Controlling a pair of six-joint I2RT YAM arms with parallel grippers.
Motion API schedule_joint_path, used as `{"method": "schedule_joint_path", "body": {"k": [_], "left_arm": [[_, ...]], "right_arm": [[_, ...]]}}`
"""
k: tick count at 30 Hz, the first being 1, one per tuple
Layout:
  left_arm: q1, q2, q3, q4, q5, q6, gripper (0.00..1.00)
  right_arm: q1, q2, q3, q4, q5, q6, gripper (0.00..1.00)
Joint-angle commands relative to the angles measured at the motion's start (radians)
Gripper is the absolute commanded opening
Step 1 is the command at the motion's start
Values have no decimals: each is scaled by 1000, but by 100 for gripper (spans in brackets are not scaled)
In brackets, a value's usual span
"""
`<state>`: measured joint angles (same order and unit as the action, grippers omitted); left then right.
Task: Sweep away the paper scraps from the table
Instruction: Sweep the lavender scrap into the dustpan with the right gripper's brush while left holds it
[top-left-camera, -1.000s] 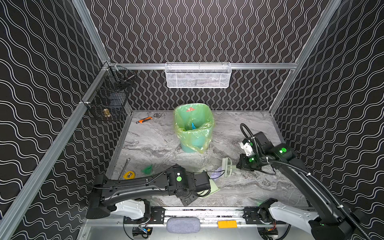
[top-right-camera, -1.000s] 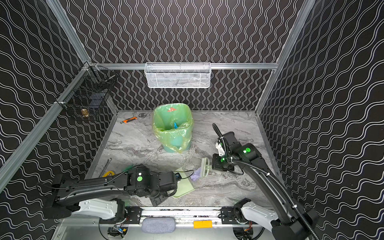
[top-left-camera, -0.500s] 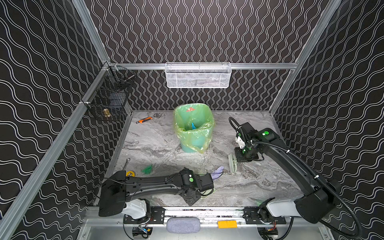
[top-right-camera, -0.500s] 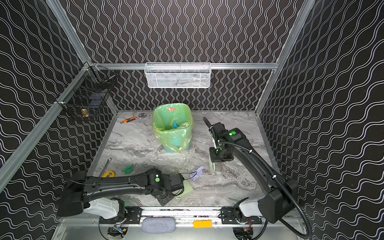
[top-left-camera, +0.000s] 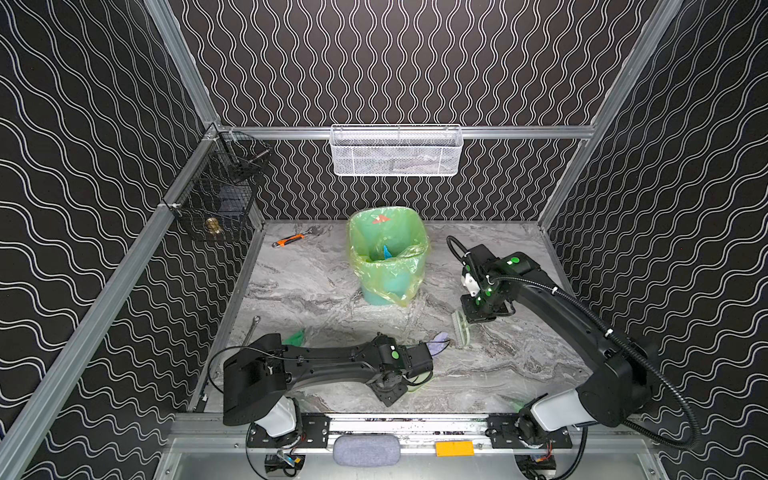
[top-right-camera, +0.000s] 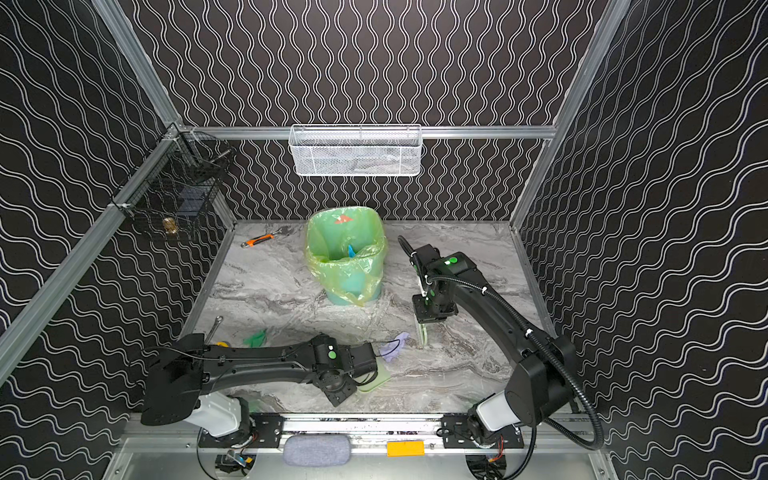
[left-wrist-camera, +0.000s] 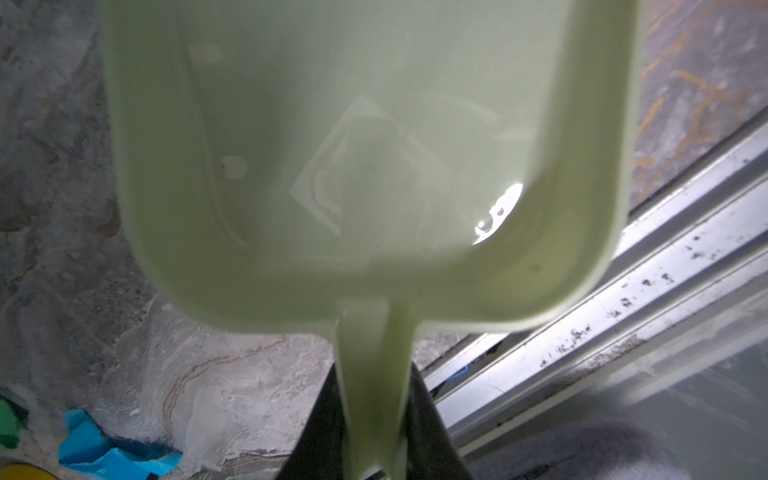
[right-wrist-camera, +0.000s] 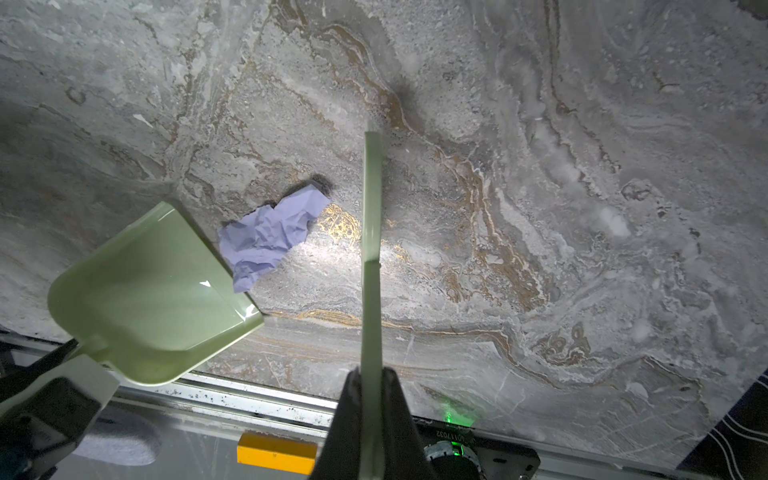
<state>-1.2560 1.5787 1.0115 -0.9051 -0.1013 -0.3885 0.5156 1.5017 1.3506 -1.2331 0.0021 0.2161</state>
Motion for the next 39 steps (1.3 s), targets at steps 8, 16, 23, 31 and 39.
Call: {"method": "schedule_joint_path", "body": {"k": [8,16,23,31,39], "left_arm": [[38,38,-11,66,-16,39,8],[52,49,-15,98,-21,46,8],[53,50,-24,130,-34,42,8],[53,-8,-49,150,-82,17,8],[38,-112,-54,124,-137,29,8]], "right_arm": [[110,45,5,23,-71,3,0],[263,57,43,35,-166,75,0],[280,39,73,-11,-172,84,0],[190,-16,77,-78,-99,47,0],[87,-73,111,-112,-114,11,0]]}}
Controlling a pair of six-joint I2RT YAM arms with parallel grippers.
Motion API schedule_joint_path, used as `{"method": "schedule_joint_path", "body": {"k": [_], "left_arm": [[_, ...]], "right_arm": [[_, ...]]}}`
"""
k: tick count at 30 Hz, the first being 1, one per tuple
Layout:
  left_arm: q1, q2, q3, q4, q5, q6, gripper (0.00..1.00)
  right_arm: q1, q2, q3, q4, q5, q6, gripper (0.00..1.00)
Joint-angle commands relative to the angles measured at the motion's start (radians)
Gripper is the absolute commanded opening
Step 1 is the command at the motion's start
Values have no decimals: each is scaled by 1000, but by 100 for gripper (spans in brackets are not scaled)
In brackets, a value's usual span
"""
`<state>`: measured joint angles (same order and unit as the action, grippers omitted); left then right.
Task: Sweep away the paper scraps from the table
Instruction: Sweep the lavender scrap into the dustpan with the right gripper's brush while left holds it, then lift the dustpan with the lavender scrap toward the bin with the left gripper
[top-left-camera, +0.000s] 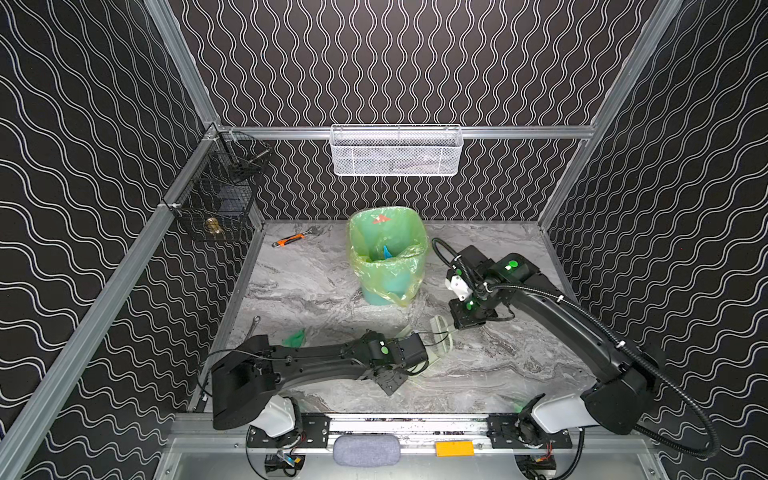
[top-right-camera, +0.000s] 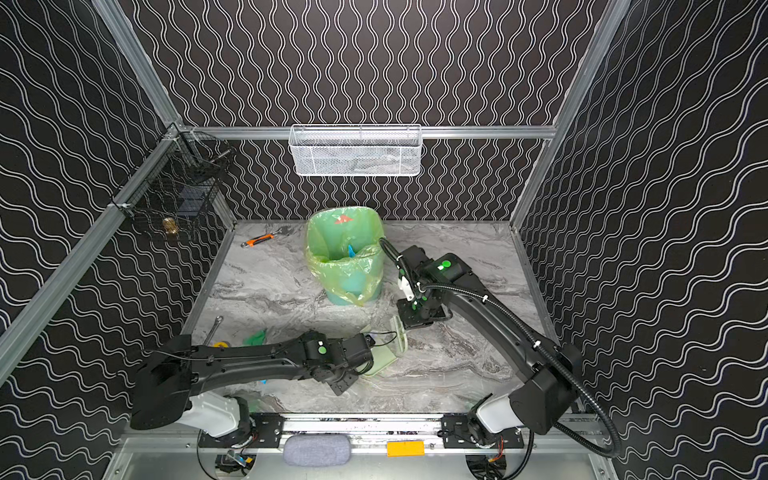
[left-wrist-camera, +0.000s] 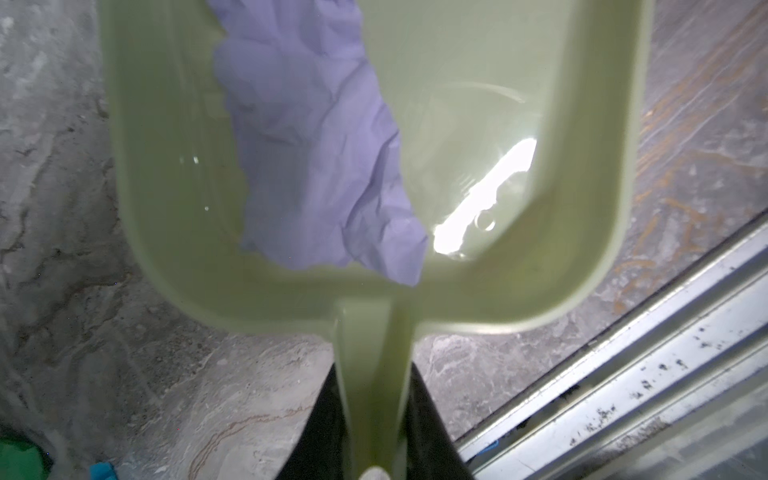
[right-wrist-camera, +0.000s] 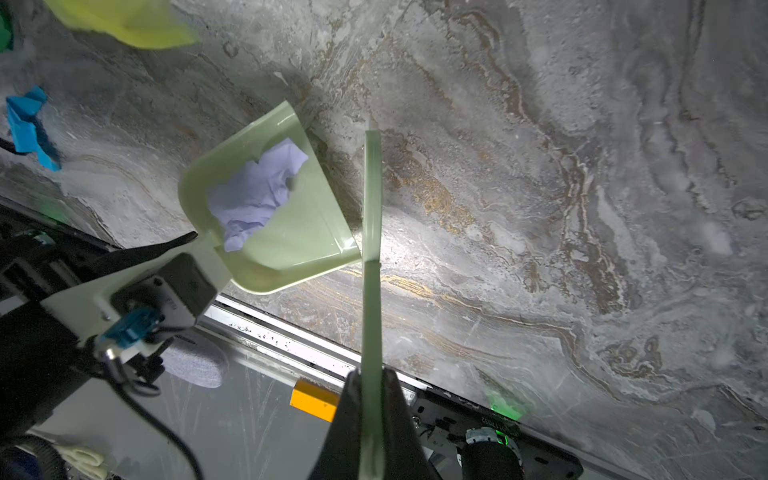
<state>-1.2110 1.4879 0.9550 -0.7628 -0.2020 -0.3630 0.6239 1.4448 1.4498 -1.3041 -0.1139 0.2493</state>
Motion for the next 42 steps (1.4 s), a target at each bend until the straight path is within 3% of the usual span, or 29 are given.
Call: {"method": "schedule_joint_path", "body": {"k": [1,13,25,33,42], "left_arm": [[-13,-32,6,-28,-43,2,8],[-127,-121,207,-280,-107,-91,8],[-125,-152,541,-635,-203,-190,8],[55,-165,686,-723,-137,-96,9],[343,-69,922,-765,-122,122,9]], "right_arm": [[-32,-25,16,-42,0,-26,0],[-115,-102,21,-64,-39,-34,0],[-212,-183,-25,-49,-121,-43,0],[-277,-185,-35,-41,-157,-86,0],[-333,-201,-61,-40,-199,-114,0]]}}
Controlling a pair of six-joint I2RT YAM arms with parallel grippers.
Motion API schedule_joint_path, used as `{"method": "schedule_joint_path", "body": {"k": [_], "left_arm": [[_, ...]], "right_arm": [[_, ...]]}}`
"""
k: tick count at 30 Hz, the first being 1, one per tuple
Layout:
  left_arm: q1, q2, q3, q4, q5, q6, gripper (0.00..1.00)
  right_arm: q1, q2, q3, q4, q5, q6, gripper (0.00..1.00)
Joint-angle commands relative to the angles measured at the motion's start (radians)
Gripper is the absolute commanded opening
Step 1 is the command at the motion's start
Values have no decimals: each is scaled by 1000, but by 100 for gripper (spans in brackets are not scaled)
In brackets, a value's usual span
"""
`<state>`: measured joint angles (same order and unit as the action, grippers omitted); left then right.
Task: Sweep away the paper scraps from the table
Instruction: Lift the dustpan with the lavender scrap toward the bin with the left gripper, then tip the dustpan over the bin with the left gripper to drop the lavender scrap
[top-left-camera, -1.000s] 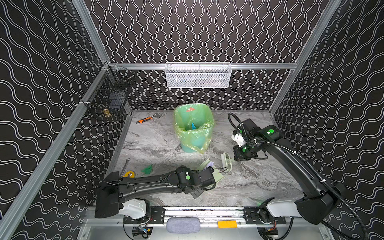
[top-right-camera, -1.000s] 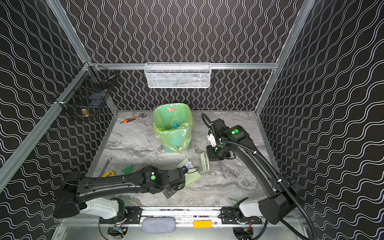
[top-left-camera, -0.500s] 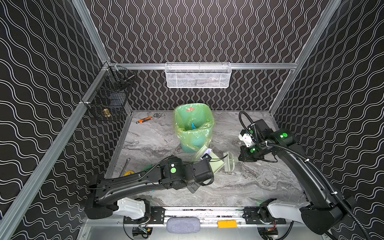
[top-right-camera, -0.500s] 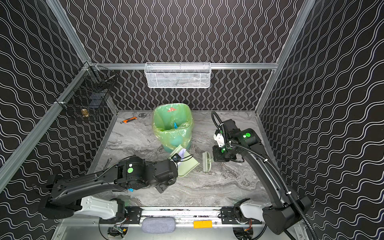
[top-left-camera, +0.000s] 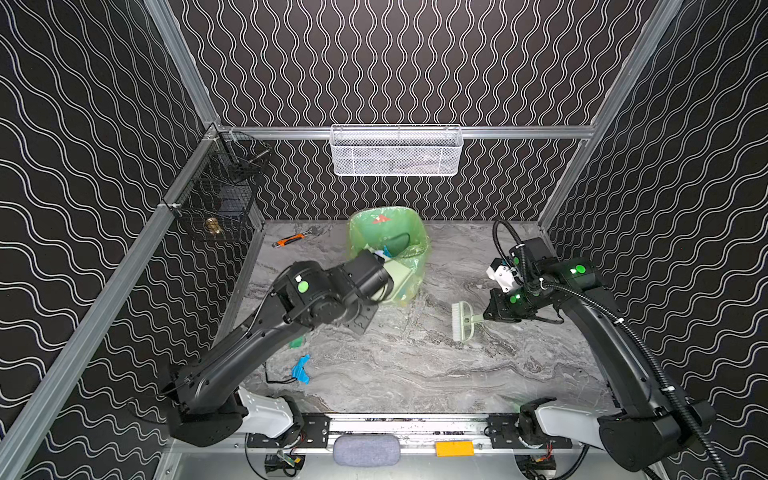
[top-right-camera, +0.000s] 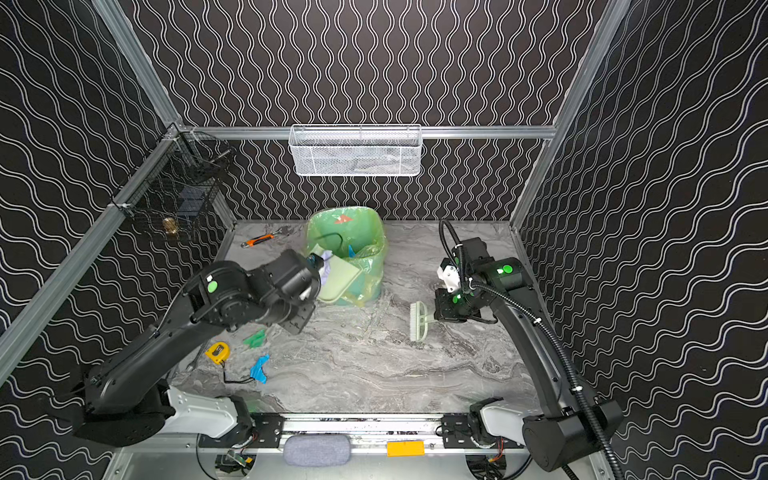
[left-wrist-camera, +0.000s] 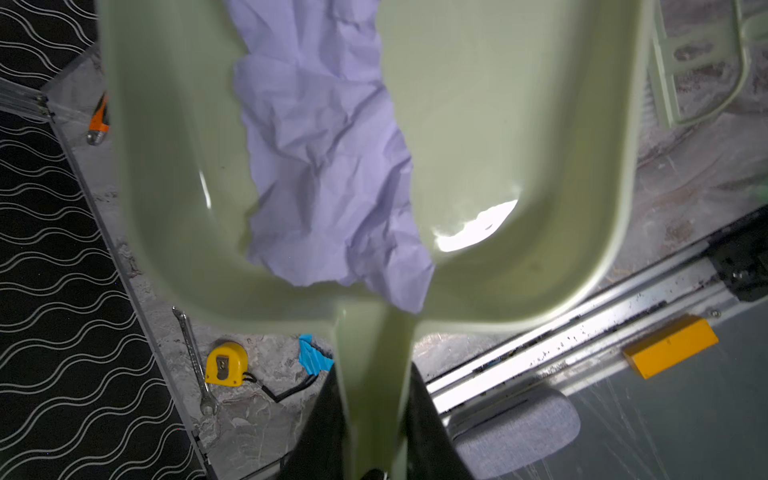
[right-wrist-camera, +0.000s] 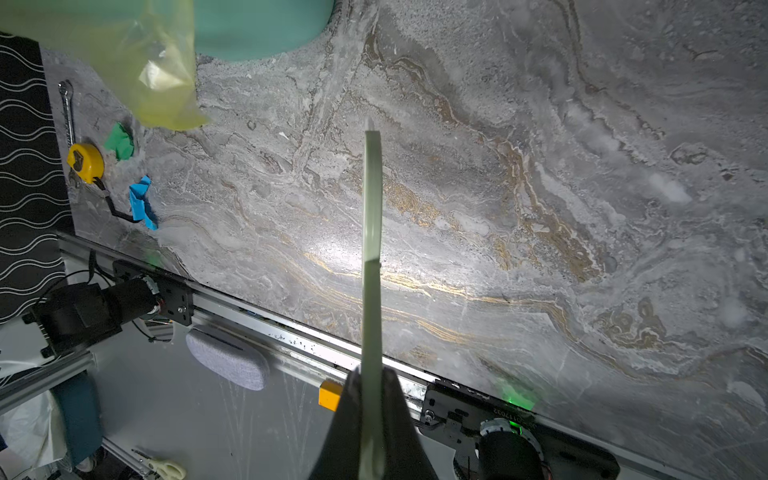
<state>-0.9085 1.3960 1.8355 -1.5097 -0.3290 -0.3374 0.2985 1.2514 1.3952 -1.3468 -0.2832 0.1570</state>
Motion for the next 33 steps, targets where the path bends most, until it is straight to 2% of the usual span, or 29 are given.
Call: {"method": "schedule_joint_path", "body": {"k": [1,7,12,24,31,33], "left_arm": [[68,42,66,-17,7,120,9],[204,139,172,-14,-14,238,8],[253,228,245,-20,-88,320,8],[245,381,322,4,-455,518,7],[149,405,227,224,-733,803,5],[137,405,191,310,-777,897,4]], "right_arm": [[-12,-9,-9,3,-34,-23,0],[-33,-20,-12,-5,-51,-27,0],[-37,-42,-49,-3,-74,-19,0],[-39,-62,-73,-39,-94,-11,0],[-37,-47,-70,-42,-108,-18,0],[-37,-37,-63,-41,-109,-19,0]]}}
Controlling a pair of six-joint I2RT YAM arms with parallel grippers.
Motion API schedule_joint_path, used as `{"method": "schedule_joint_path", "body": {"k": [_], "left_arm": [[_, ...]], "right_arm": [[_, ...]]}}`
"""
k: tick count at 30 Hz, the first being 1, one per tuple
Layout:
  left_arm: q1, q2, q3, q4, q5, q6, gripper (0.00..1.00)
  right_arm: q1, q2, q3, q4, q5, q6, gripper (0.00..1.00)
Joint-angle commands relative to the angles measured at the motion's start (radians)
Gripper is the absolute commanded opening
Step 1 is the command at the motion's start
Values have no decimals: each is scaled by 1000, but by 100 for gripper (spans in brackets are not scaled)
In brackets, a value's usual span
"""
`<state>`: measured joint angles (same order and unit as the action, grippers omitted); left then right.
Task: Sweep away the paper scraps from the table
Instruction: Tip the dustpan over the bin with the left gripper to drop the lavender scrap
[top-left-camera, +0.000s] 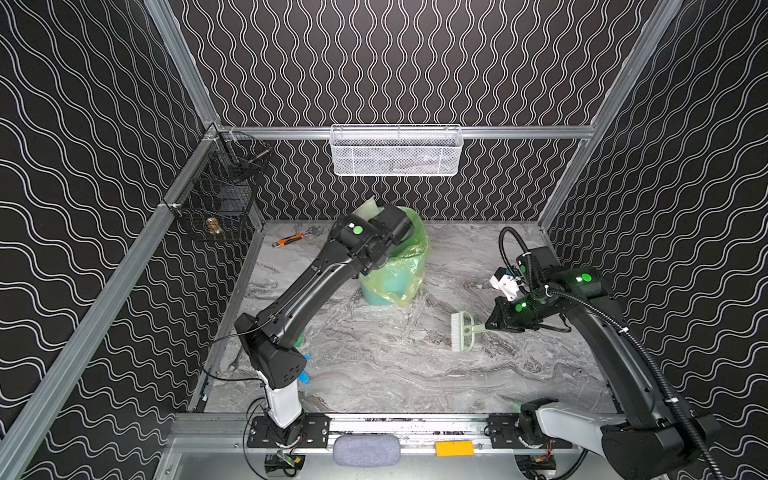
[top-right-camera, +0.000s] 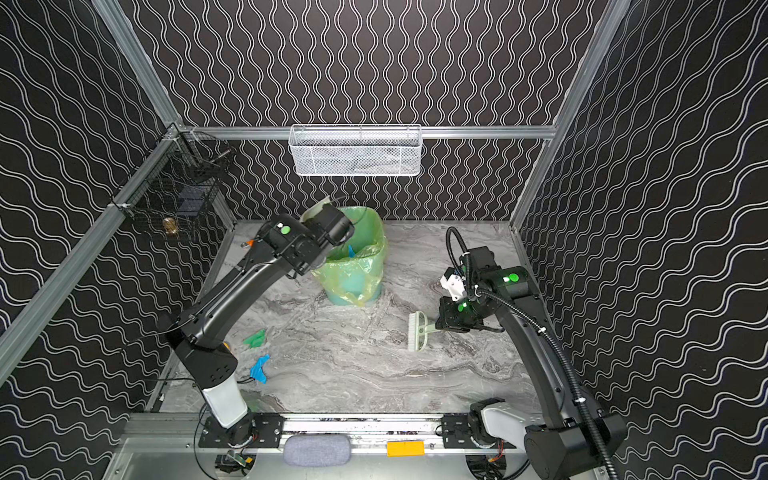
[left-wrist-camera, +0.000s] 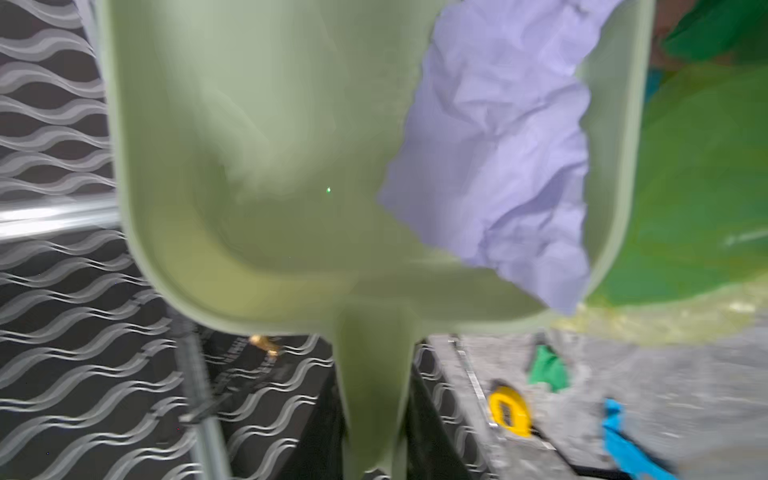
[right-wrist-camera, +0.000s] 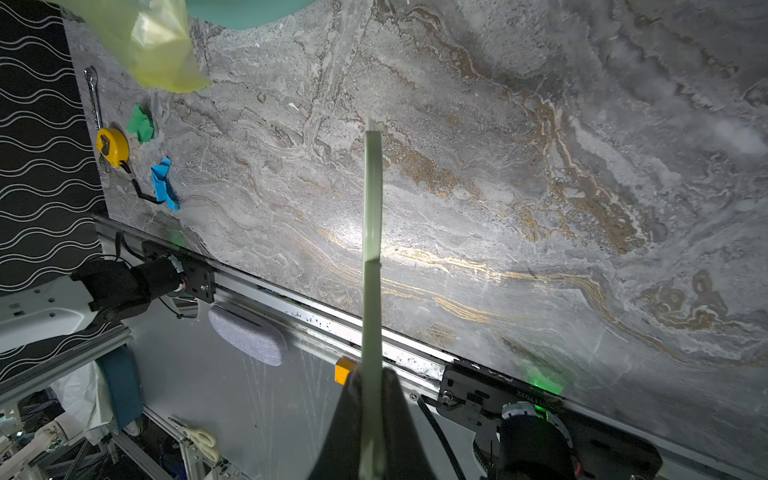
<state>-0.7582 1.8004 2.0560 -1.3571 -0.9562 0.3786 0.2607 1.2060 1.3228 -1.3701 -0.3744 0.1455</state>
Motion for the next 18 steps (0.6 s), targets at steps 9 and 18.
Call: {"method": "schedule_joint_path", "body": {"k": [9,18], "left_arm": [[-37,-74,-233,573,-247,588,5],[-11,-123,-305,635,-233,633,5]], "right_arm": [[6,29,21,-9,-23,-8,0],[7,22,-2,8,-29,-1,0]]}}
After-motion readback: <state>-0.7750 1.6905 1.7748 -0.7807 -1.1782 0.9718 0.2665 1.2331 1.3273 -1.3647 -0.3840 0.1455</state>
